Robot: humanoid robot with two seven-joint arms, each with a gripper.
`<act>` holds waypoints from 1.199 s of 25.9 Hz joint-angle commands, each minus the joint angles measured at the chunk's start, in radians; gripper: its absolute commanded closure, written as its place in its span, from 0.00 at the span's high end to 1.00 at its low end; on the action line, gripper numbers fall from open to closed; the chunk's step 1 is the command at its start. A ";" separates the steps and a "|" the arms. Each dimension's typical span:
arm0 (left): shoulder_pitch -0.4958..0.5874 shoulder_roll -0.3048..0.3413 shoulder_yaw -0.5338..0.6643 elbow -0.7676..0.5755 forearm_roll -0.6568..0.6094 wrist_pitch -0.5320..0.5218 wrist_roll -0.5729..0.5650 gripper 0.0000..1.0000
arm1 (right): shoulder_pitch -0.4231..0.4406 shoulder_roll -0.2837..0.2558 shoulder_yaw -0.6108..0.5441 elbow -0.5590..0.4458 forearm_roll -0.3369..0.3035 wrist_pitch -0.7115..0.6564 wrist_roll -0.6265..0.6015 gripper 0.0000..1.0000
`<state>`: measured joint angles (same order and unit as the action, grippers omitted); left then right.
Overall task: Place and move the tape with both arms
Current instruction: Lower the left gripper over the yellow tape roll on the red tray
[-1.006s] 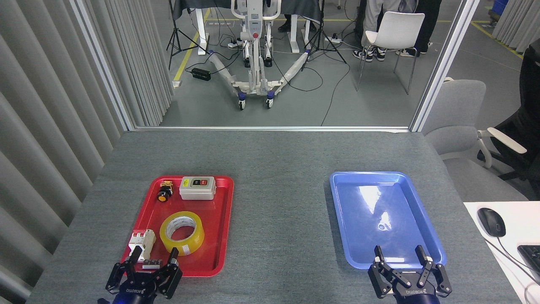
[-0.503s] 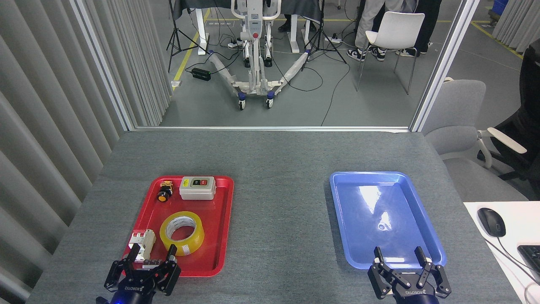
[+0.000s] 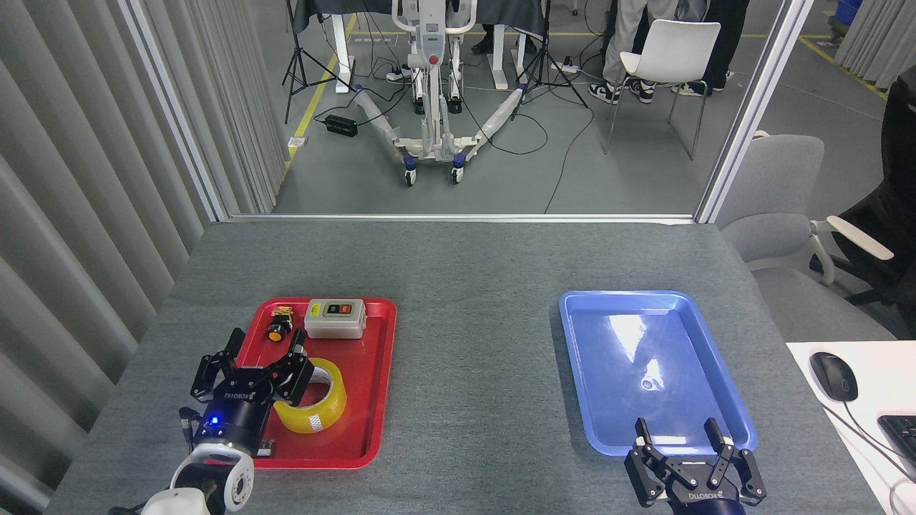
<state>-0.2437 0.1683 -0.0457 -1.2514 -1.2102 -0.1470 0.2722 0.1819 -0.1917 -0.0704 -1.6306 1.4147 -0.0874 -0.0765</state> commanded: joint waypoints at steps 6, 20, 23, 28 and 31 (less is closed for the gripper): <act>-0.074 0.013 -0.005 0.053 0.034 0.007 -0.005 1.00 | 0.001 0.000 0.001 0.000 0.000 0.000 0.000 1.00; -0.180 0.053 -0.132 0.069 0.124 0.218 -0.508 1.00 | 0.001 0.002 0.003 0.000 0.000 0.000 0.001 1.00; -0.186 0.054 -0.131 0.069 0.126 0.215 -0.628 1.00 | 0.001 0.002 0.003 0.000 0.000 0.000 0.001 1.00; -0.207 0.111 -0.132 0.104 0.123 0.205 -0.726 1.00 | -0.001 -0.002 0.001 0.000 0.000 -0.005 0.001 1.00; -0.232 0.132 -0.135 0.110 0.123 0.204 -0.814 1.00 | -0.001 -0.002 0.001 0.000 0.000 -0.008 0.001 1.00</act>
<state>-0.4527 0.2752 -0.1790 -1.1521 -1.0867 0.0577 -0.4634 0.1813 -0.1926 -0.0686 -1.6307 1.4143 -0.0904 -0.0747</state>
